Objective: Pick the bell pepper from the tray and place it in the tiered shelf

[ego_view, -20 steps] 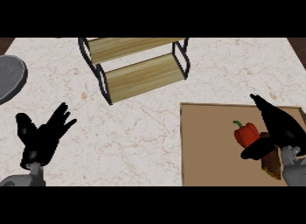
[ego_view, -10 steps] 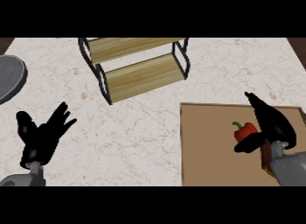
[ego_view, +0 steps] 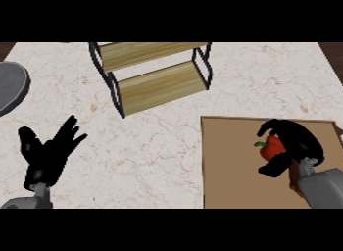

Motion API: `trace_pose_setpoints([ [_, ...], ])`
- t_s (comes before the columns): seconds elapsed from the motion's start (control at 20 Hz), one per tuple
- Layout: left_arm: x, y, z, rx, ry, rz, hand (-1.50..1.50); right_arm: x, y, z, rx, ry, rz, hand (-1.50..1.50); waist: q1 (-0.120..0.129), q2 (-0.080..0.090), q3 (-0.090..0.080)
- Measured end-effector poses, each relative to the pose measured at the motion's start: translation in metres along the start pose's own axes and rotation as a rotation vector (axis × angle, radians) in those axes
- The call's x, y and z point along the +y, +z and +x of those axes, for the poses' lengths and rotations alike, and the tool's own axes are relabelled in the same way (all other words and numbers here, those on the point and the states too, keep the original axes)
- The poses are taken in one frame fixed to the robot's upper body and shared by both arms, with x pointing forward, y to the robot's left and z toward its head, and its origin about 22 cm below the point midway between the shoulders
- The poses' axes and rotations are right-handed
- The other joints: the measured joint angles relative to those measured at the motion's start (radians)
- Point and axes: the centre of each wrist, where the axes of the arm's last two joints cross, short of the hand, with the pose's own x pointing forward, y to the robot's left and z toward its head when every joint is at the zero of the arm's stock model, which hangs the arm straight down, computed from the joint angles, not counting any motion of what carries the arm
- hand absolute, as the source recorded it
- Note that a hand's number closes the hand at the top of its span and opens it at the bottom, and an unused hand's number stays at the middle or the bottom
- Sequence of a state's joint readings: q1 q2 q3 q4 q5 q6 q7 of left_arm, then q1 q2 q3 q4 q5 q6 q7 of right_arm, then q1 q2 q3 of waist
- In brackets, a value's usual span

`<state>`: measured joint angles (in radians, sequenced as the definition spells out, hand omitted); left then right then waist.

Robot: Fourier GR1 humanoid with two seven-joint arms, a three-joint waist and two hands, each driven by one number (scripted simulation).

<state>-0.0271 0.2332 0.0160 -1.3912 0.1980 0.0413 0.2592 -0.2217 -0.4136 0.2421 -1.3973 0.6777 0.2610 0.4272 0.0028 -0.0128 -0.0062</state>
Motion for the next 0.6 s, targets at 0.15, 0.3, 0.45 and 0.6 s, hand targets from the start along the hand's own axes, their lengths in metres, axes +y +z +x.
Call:
trace_pose_setpoints([
  [0.15,0.0,0.001,0.001,0.003,-0.004,0.005,0.0,0.004,0.001,0.001,-0.039,-0.022,-0.003,1.5,-0.002,-0.002,-0.002],
  [0.3,-0.001,-0.001,0.002,0.008,-0.007,0.006,0.0,0.01,0.006,0.01,-0.082,-0.033,-0.009,1.5,-0.004,-0.002,-0.002],
  [0.45,0.002,-0.002,0.002,0.009,-0.008,0.013,0.0,0.013,0.019,0.022,-0.149,-0.043,-0.026,1.5,-0.007,0.001,0.002],
  [0.6,-0.002,-0.005,0.005,0.001,-0.012,-0.001,0.0,0.035,0.028,0.08,-0.288,-0.027,0.019,1.5,0.007,0.006,0.006],
])
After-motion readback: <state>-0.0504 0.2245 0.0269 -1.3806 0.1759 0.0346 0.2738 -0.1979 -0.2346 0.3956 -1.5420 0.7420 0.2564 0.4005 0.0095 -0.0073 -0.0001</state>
